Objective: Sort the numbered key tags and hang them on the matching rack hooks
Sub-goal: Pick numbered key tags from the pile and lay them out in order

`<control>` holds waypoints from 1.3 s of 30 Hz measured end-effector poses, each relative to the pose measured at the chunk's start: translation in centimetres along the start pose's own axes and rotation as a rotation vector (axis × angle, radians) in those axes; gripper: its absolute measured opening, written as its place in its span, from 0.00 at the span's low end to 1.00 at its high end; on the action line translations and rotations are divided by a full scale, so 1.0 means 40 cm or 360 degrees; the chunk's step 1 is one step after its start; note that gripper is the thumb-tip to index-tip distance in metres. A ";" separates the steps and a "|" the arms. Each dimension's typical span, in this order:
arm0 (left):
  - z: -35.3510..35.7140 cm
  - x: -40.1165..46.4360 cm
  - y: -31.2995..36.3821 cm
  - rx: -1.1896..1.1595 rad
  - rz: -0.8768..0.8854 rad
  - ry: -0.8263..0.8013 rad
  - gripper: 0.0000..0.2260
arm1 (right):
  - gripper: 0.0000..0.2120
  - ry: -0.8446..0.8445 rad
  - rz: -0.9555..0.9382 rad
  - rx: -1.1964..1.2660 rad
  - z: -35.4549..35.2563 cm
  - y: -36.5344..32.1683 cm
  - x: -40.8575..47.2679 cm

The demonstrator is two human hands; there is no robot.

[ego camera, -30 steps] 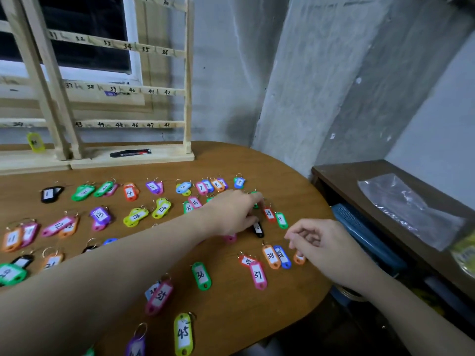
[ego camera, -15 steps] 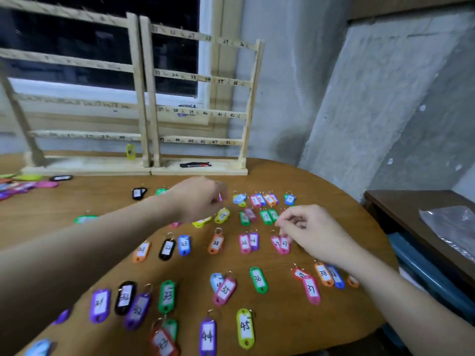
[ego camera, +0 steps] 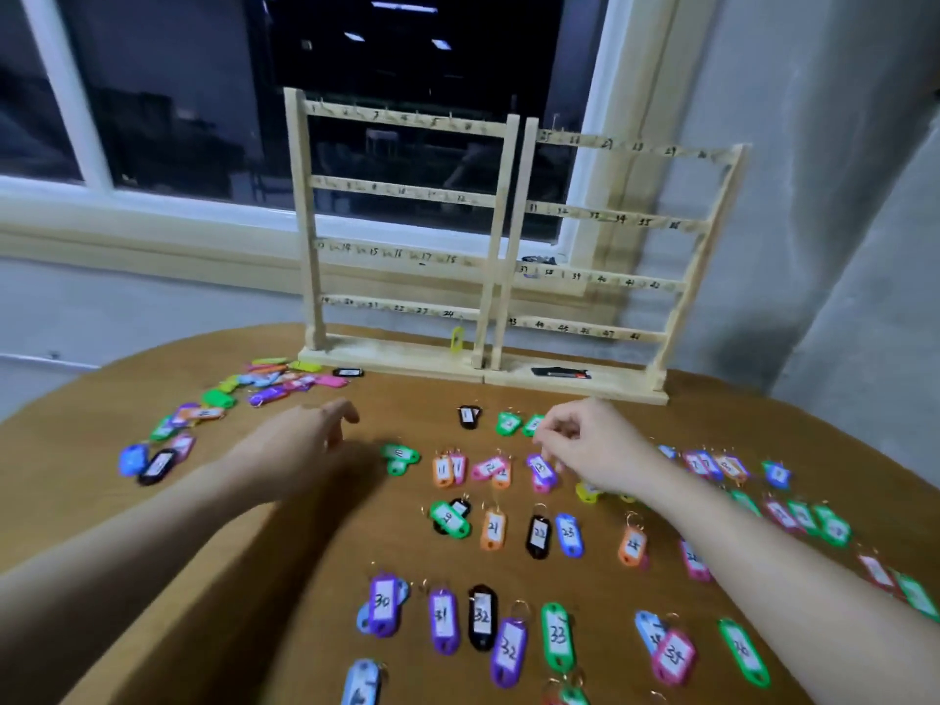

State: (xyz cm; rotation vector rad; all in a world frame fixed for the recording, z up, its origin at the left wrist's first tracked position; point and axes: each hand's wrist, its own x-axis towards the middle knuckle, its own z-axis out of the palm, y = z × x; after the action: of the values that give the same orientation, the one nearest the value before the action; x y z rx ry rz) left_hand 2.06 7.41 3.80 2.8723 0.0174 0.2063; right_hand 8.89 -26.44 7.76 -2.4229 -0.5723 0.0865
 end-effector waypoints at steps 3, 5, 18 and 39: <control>0.030 -0.009 -0.087 -0.0098 -0.0143 0.0113 0.12 | 0.11 -0.0102 -0.0001 -0.0031 0.061 -0.048 0.049; 0.050 -0.005 -0.131 -0.0166 -0.0193 0.0208 0.10 | 0.11 -0.0136 -0.0014 -0.0061 0.098 -0.077 0.090; 0.101 0.208 -0.260 -0.0174 -0.0504 0.0475 0.23 | 0.06 -0.0049 -0.0245 -0.0007 0.388 -0.235 0.451; 0.106 0.218 -0.292 -0.0540 -0.0448 0.0723 0.06 | 0.08 0.0331 0.0159 0.0564 0.510 -0.251 0.595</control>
State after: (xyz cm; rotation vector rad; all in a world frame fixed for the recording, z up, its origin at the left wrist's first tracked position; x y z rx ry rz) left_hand 11.38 17.88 -2.05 2.3952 0.4245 0.7211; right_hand 22.48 2.36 -0.50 -2.0822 -0.3111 -0.0212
